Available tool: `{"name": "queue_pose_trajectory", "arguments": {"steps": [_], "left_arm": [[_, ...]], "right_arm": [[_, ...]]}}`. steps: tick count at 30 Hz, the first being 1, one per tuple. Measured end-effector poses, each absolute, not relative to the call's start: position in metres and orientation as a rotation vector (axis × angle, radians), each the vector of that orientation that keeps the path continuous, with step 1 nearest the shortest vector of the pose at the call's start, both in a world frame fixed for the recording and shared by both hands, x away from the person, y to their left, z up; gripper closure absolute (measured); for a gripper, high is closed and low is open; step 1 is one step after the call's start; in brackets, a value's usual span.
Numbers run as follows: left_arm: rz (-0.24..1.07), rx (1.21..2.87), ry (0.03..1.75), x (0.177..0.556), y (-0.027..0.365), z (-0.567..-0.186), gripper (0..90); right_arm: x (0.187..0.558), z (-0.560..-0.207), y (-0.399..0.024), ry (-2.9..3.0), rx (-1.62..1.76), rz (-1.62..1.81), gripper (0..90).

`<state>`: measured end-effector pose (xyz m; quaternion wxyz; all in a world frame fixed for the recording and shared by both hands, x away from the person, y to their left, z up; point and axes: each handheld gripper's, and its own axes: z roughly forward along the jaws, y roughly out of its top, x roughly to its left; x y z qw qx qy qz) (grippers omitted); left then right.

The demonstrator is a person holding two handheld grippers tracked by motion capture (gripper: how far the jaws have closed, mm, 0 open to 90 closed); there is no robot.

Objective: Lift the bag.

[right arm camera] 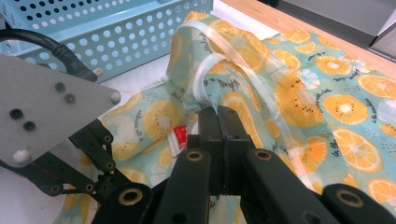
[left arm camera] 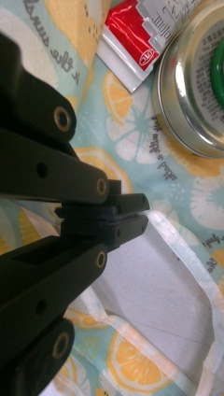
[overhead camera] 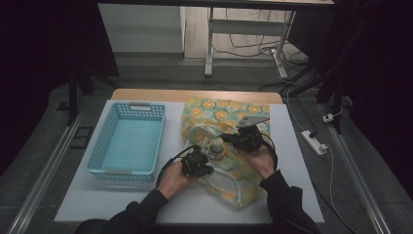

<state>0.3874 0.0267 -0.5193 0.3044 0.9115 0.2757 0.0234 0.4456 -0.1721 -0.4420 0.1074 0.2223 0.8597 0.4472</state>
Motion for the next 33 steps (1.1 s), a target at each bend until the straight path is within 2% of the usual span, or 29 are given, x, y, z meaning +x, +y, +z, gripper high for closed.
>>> {"name": "queue_pose_trajectory", "arguments": {"steps": [9, 18, 33], "left_arm": [[0.083, 2.359, 0.722, 0.388, 0.033, -0.503, 89.4], [0.055, 2.347, 0.767, 0.39, 0.033, -0.493, 89.4], [-0.027, 2.245, 0.791, 0.398, 0.051, -0.454, 89.6]], "right_arm": [[0.445, -0.441, -0.17, 2.55, 0.655, 1.318, 90.0], [0.445, -0.434, -0.172, 2.55, 0.669, 1.333, 90.0], [0.443, -0.418, -0.171, 2.555, 0.649, 1.369, 90.0]]}}
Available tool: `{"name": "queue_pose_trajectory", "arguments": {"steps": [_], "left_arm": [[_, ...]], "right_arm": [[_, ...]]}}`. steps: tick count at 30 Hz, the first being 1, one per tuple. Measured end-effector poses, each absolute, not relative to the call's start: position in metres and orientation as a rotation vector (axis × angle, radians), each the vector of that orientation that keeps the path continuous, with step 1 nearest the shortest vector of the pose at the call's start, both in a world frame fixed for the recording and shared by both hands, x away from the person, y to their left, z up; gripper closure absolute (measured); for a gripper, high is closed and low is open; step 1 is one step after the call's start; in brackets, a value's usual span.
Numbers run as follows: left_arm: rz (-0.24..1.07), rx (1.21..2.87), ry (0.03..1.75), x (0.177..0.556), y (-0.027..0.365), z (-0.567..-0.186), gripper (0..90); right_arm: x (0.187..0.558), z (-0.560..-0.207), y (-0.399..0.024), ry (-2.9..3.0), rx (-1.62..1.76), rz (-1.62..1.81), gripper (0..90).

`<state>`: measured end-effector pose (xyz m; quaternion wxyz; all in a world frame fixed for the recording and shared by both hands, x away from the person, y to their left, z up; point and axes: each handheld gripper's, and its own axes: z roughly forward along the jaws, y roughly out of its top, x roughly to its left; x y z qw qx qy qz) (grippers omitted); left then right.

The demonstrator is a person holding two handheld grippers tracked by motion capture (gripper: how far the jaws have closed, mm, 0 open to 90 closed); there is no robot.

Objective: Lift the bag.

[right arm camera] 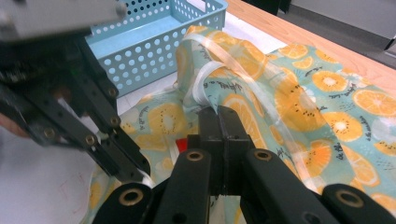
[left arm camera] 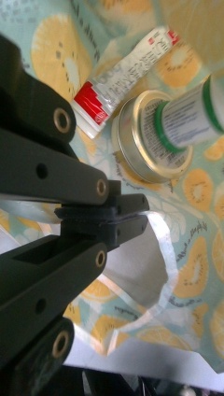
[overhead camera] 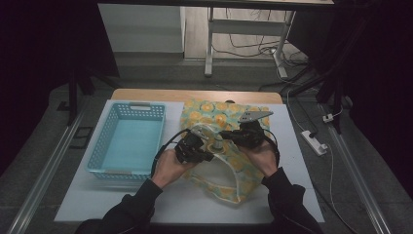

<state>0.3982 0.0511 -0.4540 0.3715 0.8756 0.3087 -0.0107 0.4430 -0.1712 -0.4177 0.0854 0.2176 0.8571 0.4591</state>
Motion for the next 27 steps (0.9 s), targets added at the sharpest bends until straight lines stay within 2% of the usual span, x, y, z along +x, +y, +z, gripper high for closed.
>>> {"name": "queue_pose_trajectory", "arguments": {"steps": [13, 27], "left_arm": [[-0.095, 2.149, 0.778, 0.415, 0.068, -0.414, 89.6], [-0.103, 2.063, 0.771, 0.432, 0.09, -0.374, 89.6]], "right_arm": [[0.443, -0.4, -0.17, 2.559, 0.616, 1.372, 90.0], [0.446, -0.372, -0.163, 2.561, 0.587, 1.395, 90.0]]}}
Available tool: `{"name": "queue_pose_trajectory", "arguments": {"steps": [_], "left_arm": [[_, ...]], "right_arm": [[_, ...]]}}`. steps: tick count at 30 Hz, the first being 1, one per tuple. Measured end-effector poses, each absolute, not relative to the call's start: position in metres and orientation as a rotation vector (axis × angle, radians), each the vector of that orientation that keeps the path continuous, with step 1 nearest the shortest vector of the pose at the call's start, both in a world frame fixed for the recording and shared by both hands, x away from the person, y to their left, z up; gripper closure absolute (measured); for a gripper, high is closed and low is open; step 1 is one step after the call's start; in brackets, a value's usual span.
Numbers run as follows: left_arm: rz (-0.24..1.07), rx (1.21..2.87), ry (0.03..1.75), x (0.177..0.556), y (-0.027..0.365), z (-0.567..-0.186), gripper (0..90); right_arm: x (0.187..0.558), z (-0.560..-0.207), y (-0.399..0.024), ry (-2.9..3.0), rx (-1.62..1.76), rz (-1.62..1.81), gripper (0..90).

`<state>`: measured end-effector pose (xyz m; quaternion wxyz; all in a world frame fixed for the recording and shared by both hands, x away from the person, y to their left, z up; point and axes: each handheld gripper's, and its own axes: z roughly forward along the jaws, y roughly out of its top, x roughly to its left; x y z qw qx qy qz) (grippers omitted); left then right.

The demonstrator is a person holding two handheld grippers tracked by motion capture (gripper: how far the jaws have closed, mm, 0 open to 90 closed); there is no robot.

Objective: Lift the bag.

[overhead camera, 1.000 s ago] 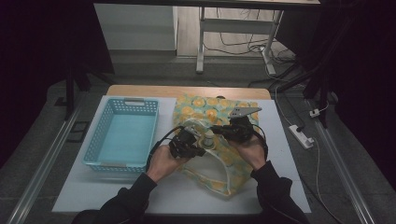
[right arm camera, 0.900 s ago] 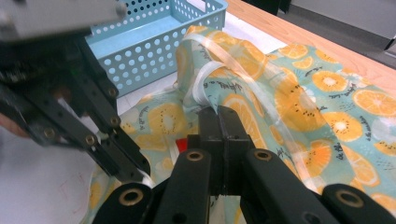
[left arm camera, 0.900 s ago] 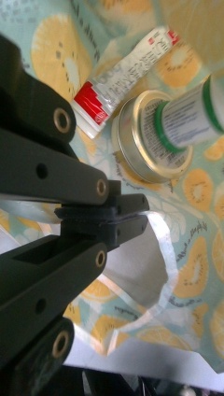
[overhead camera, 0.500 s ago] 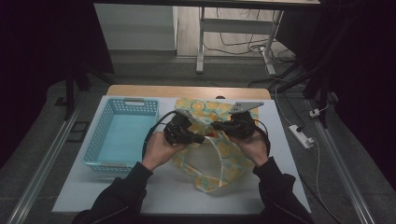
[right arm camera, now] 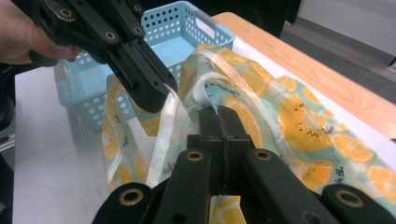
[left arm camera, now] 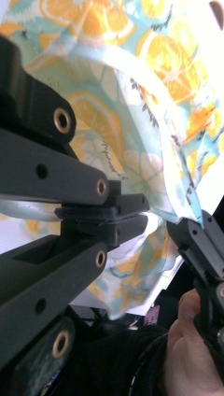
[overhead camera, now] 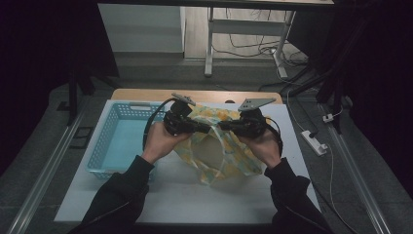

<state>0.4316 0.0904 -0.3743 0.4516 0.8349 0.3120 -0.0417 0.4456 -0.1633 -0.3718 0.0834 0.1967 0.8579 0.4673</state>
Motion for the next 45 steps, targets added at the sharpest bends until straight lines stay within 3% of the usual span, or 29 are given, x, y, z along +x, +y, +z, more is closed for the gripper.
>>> {"name": "queue_pose_trajectory", "arguments": {"steps": [20, 45], "left_arm": [[-0.025, 1.957, 0.725, 0.451, 0.106, -0.31, 89.7], [0.109, 1.845, 0.686, 0.447, 0.119, -0.237, 89.7]], "right_arm": [[0.452, -0.319, -0.16, 2.5, 0.551, 1.502, 90.0], [0.455, -0.251, -0.157, 2.401, 0.507, 1.591, 90.0]]}}
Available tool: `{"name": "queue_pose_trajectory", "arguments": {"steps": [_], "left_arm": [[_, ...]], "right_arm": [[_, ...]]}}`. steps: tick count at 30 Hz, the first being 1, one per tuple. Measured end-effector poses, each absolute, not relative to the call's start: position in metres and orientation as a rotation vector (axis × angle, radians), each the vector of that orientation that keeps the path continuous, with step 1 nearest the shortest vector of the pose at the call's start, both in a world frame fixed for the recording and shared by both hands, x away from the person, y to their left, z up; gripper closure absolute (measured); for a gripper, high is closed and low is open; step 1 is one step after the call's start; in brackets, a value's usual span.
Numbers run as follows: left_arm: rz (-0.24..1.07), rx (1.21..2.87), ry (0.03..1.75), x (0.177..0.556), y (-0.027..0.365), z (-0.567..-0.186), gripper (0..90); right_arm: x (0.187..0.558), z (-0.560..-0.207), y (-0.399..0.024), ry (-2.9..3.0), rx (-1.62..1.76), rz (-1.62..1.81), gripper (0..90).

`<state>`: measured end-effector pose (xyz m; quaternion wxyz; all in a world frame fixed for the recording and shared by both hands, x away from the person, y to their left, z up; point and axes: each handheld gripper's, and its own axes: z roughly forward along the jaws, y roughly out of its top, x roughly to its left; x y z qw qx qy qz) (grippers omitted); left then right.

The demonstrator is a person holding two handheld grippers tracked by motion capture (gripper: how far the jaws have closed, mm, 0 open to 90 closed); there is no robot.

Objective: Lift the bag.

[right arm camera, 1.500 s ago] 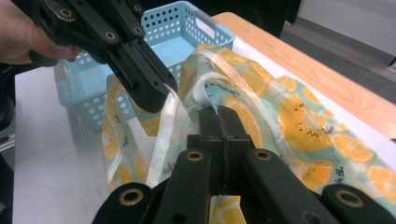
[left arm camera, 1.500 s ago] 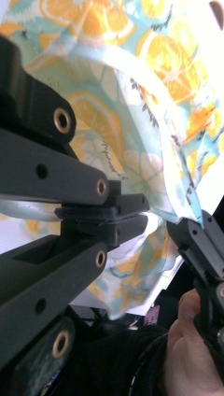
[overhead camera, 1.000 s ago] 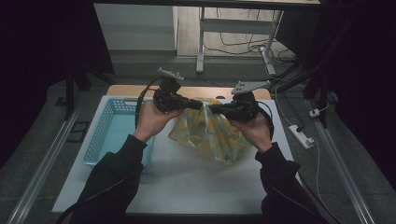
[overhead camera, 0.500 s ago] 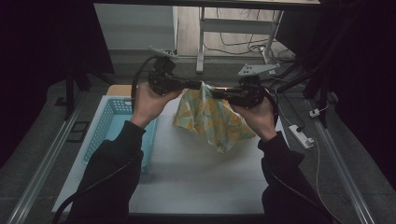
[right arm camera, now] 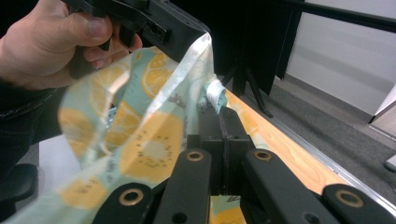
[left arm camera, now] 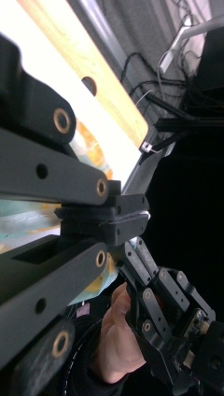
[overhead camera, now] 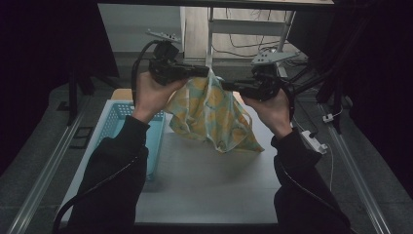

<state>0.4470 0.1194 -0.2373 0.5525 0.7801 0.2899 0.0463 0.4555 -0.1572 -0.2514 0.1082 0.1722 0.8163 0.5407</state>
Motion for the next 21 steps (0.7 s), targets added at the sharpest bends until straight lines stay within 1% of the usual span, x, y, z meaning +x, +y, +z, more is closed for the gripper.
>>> {"name": "queue_pose_trajectory", "arguments": {"steps": [12, 16, 21], "left_arm": [[0.139, 1.831, 0.683, 0.449, 0.119, -0.237, 89.6], [0.15, 1.856, 0.692, 0.452, 0.115, -0.244, 89.5], [0.137, 1.865, 0.698, 0.458, 0.113, -0.257, 89.3]], "right_arm": [[0.454, -0.243, -0.157, 2.374, 0.499, 1.596, 90.0], [0.456, -0.249, -0.157, 2.376, 0.512, 1.577, 90.0], [0.462, -0.267, -0.159, 2.38, 0.548, 1.562, 90.0]]}}
